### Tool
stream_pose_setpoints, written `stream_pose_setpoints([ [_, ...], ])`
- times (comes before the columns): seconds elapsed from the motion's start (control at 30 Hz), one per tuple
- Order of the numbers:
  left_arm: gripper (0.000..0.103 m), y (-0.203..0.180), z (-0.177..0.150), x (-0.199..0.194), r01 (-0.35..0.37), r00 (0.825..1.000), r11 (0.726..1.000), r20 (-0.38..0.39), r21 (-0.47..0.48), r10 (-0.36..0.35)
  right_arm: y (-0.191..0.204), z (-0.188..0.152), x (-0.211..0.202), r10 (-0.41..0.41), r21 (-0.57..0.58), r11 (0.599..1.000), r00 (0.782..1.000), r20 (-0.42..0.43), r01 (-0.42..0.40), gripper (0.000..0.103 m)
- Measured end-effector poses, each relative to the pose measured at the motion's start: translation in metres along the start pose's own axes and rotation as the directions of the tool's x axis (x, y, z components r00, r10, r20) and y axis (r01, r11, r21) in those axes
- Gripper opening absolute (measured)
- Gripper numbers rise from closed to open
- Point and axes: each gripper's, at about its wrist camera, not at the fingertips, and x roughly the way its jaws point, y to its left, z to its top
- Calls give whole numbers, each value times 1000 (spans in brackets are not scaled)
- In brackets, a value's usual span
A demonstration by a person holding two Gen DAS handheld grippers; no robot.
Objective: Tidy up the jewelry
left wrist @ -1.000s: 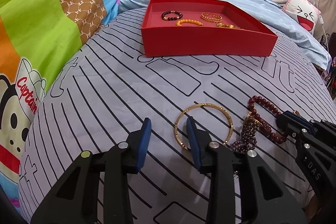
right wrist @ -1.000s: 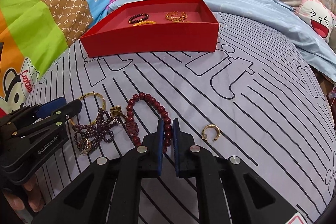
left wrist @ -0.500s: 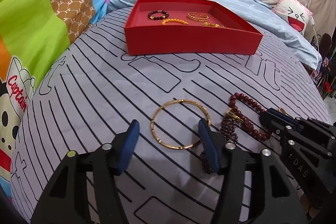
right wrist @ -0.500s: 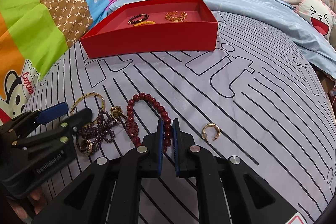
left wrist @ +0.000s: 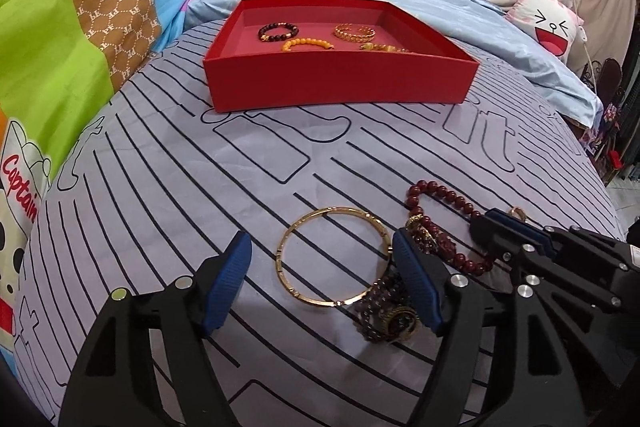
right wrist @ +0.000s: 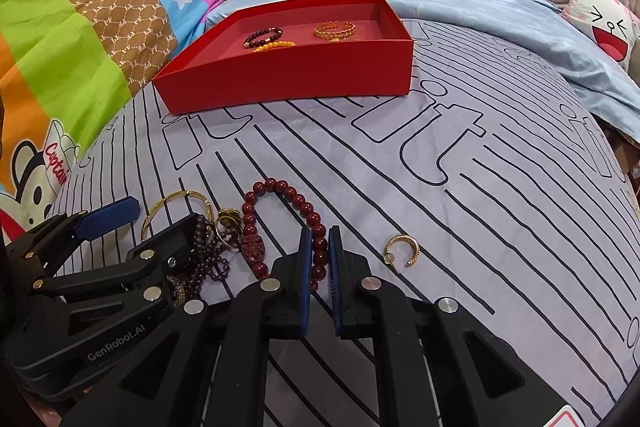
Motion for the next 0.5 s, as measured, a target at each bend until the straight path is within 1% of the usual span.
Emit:
stream_pose_setpoints([
  [0.1,70,-4,-1,3,-16,1000,1000,-18,18,16,1,0,0,-1,0,1000,1000,0,1,8],
  [0.2,70,-5,-1,4,-25,999,999,-22,23,25,1,0,0,2,3,1000,1000,0,-2,8],
  [0.33,68,-8,-1,6,-53,998,998,-28,42,54,0,0,1,1,2,1000,1000,0,-1,8],
  [0.43,58,-8,-1,5,-55,998,997,-21,47,56,1,0,1,-4,-1,1000,1000,0,4,8],
  [0.5,58,-8,-1,5,-52,998,998,-22,46,53,2,0,1,-8,-3,1000,1000,1,8,8],
])
